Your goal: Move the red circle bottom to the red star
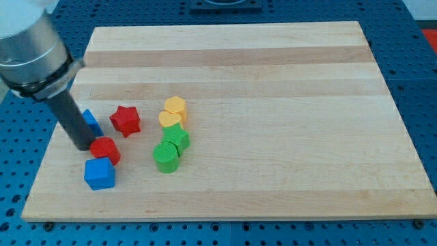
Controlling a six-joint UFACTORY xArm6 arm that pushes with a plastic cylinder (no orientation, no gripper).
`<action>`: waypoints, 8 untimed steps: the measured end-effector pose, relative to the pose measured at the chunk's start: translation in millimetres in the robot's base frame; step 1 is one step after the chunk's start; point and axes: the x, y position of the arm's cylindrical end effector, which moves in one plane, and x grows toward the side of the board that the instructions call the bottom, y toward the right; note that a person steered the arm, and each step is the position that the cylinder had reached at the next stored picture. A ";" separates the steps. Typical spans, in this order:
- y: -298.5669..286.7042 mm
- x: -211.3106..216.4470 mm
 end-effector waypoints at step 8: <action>11.1 -35.2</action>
